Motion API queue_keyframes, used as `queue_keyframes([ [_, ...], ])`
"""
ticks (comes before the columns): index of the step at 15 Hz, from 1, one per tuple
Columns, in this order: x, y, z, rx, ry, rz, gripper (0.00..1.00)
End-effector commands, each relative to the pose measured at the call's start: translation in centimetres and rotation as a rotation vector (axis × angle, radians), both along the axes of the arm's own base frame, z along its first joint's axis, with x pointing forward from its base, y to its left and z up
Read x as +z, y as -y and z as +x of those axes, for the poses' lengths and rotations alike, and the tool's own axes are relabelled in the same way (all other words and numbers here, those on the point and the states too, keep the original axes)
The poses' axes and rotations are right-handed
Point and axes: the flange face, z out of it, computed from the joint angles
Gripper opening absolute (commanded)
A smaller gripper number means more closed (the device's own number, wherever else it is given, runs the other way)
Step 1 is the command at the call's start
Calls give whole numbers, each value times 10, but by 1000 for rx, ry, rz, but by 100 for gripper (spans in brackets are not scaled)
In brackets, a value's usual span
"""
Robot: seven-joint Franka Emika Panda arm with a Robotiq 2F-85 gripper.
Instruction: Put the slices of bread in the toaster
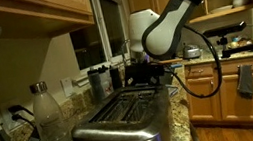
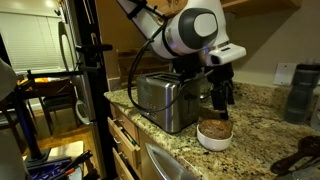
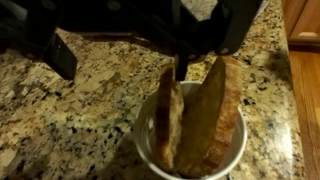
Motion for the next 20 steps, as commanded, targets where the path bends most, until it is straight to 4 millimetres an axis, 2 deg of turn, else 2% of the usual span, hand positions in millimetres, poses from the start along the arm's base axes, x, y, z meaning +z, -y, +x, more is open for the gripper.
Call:
queue_keyframes([
  [1, 5, -1, -4, -9, -15, 32, 100],
  [13, -2, 3, -11, -41, -88, 76, 100],
  [14, -3, 3, -11, -42, -92, 77, 86],
  [15, -4, 3, -11, -42, -94, 77, 80],
  [16, -4, 4, -11, -43, -97, 76, 67],
  [20, -4, 4, -11, -44, -98, 73, 41],
])
